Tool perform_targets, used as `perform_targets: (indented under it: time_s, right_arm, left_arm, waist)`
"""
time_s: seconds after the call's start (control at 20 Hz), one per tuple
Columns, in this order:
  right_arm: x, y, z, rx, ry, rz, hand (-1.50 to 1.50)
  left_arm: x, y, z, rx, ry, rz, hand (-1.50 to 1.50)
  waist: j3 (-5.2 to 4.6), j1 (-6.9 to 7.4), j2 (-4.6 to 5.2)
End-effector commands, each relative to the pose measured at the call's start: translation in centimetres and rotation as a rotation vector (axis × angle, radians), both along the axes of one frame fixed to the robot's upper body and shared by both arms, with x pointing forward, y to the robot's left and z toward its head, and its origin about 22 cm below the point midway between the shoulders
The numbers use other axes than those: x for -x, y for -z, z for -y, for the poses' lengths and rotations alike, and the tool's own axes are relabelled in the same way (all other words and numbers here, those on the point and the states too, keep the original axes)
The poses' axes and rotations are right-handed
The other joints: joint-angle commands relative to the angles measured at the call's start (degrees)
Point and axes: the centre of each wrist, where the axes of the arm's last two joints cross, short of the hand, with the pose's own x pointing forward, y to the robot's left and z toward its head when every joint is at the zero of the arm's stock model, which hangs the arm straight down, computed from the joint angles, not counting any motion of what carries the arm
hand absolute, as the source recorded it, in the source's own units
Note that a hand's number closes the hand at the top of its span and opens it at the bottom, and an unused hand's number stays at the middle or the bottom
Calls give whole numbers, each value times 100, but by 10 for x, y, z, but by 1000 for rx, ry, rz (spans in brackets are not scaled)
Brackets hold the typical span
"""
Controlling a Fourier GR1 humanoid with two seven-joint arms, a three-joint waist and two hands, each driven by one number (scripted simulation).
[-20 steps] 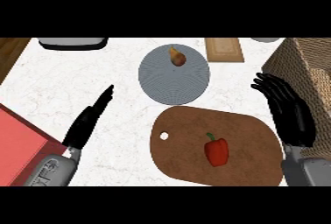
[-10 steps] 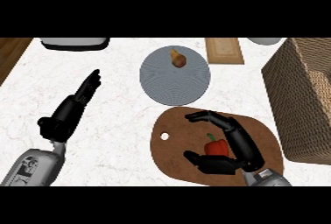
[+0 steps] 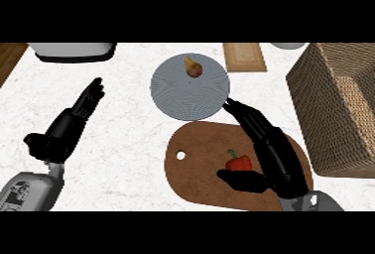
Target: Pick the bell pepper from the cutting board and place it in the basket
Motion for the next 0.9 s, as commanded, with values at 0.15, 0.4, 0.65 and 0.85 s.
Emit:
perform_targets:
  time_s: [0.15,0.4,0.65,0.85]
  right_arm:
    - [8,-50,22,500,132,-133,-150]
    - [19,-97,12,594,69,-336,-150]
    - [53,-134,9,619,8,-428,-150]
    - [63,-162,31,558,60,-419,-150]
  left_arm:
    - [2,-4,-14,-9,-24,-9,0]
    - [10,5,7,11,14,-9,0]
    - [13,-4,-11,-3,11,8,0]
    - [8,-6,-4,-15,13,24,0]
  waist:
    - [-19,-90,-24]
    - [2,69,43]
    - [18,98,60]
    - [23,62,79]
